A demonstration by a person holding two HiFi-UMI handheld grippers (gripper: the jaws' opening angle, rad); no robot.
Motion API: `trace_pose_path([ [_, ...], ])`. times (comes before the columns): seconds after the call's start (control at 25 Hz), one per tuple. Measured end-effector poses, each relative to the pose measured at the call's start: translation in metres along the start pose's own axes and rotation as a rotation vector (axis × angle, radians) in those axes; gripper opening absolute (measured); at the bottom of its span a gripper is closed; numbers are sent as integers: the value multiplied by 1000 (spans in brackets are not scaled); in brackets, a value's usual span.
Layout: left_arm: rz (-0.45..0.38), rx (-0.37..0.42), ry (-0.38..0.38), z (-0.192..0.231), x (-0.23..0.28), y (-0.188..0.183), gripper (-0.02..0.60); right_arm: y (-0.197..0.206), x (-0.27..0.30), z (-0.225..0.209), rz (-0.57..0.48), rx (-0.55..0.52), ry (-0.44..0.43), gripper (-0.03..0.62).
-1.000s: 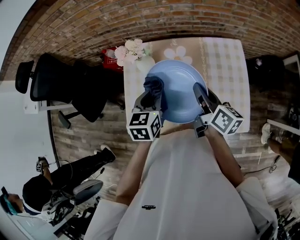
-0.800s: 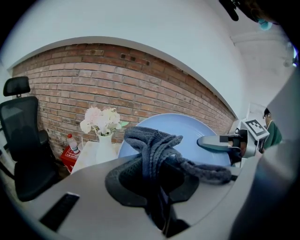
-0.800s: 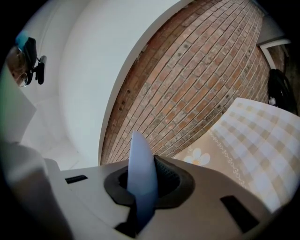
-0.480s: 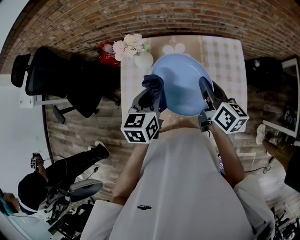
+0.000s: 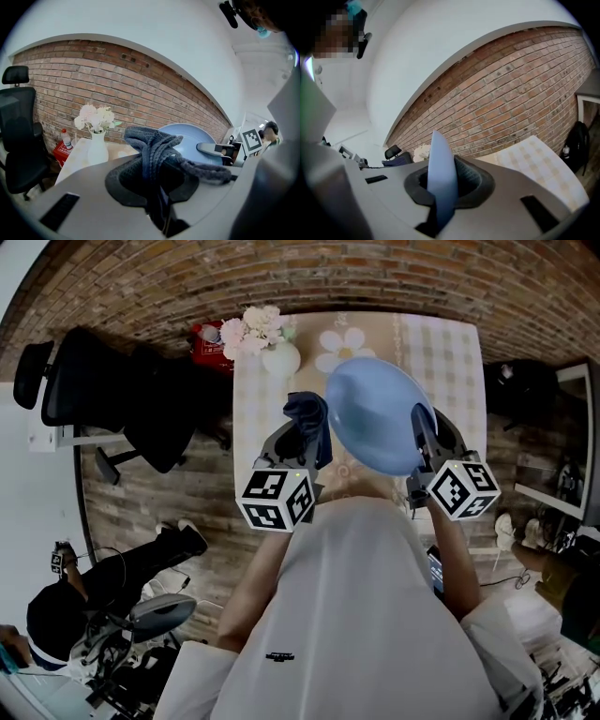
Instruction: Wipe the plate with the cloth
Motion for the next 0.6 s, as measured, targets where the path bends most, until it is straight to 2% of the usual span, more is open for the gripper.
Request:
trace_pose_path([
  [0.32,16,-11,7,-1,2,6,61,0,-6,-1,9,-132,72,58],
  [0.48,35,-12,12,0,3,8,61,-4,-7,-6,20,-144,72,58],
  [0.6,35,-15,20,-2,6,9,61,-3,-6,-6,44,-185,41,58],
])
Point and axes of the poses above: the fingertips, and each gripper's own axes: x forward along the fingers, z to its left, y out of its underside, the point moved 6 cm from there along -x, backward along the fingers, and after that the axes turned 10 degrees about -x, right-handed, at the moved point
